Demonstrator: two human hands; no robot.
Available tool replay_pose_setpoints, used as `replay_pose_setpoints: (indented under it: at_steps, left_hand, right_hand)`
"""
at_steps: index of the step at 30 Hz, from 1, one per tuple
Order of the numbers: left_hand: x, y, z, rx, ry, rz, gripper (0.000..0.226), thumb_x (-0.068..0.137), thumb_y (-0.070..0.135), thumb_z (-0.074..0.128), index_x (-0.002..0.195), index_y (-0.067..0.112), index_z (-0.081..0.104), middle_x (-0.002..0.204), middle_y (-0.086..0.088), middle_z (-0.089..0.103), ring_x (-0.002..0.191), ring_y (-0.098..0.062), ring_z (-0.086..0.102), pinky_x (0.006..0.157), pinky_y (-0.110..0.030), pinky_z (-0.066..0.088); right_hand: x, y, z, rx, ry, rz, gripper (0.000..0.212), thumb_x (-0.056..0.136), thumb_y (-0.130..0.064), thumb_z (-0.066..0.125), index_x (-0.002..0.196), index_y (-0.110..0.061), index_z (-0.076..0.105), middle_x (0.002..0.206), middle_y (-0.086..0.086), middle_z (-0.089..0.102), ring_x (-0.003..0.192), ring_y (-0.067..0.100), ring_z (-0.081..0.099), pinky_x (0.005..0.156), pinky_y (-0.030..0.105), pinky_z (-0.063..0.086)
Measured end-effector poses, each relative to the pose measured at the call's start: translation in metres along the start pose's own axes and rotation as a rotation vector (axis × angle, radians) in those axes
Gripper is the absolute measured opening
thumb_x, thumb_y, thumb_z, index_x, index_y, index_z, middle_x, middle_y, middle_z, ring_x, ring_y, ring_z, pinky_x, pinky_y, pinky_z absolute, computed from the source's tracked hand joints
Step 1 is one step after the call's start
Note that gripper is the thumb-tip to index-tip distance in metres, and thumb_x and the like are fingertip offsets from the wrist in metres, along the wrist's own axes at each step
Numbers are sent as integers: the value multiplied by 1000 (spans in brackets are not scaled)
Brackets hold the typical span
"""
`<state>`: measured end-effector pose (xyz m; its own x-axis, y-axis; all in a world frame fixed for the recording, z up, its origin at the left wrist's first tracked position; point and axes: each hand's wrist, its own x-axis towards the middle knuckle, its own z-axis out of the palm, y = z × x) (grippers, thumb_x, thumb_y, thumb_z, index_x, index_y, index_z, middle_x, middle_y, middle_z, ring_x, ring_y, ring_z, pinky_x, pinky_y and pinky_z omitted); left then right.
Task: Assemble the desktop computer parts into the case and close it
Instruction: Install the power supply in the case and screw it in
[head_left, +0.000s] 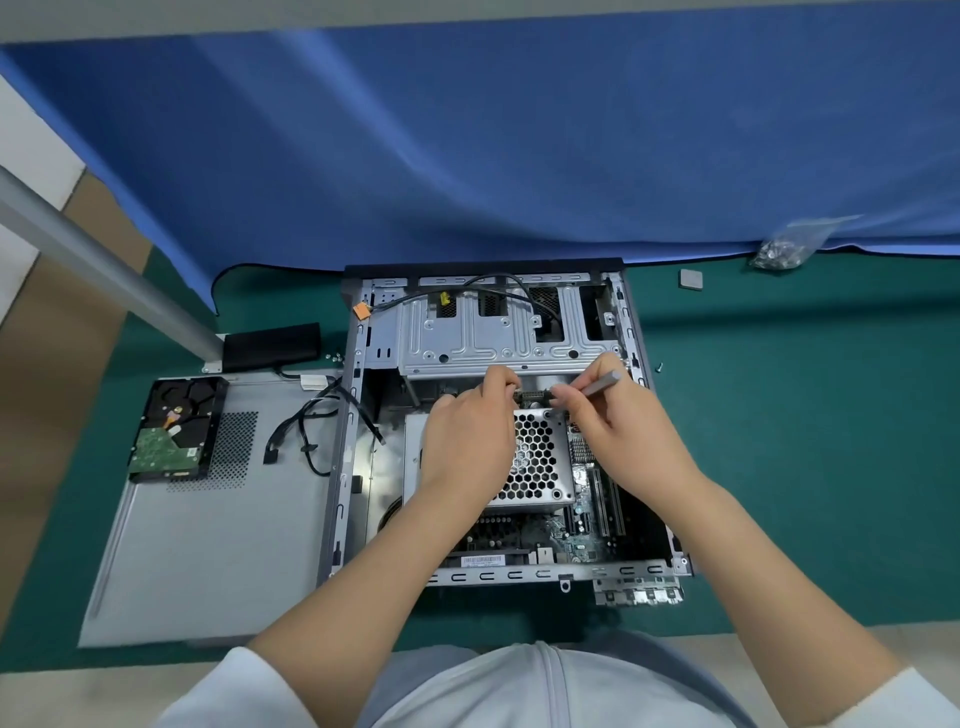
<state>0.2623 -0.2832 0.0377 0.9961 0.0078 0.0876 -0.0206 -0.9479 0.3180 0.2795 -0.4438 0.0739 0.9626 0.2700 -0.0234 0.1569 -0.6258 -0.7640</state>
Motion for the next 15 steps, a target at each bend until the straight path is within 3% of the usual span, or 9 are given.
replay_pose_setpoints:
  at_steps: [2,5,9,13,15]
  left_hand:
    - [0,0,1,-2,6,4,22,102,28,26,109,20,46,64,12,56,52,-12,49,62,-29,35]
    - [0,0,1,2,0,-6,21,102,28,26,109,21,45,63,13,52,52,-12,45,63,-29,34]
    - [1,0,1,1,-19,-1,22,103,28,24,111,21,43,67,11,57,56,-13,51,66,-30,38]
    - [1,0,2,-6,-17,0,21,103,28,24,112,21,43,70,10,60,57,-13,53,66,-30,37]
    - [1,0,2,-9,-13,1,21,103,28,25,112,22,43,69,10,60,57,-12,52,66,-29,36]
  right_hand:
    - [-1,0,0,-61,-6,-15,19,95,-41,50,84,-30,38,55,-18,56,56,-6,53,48,10,35]
    - [-2,0,0,-101,0,-33,21,94,-43,49,81,-36,34,61,-18,56,62,-7,55,50,10,36]
    - [-2,1,3,-151,18,-63,20,94,-46,48,85,-31,37,66,-12,61,58,4,57,51,21,43]
    - [-7,5,7,-69,86,-68,19,93,-42,52,83,-29,42,62,-29,57,54,-3,53,46,13,35]
    - [-13,8,13,42,146,-24,20,91,-43,55,79,-30,45,65,-27,58,51,0,51,46,14,36]
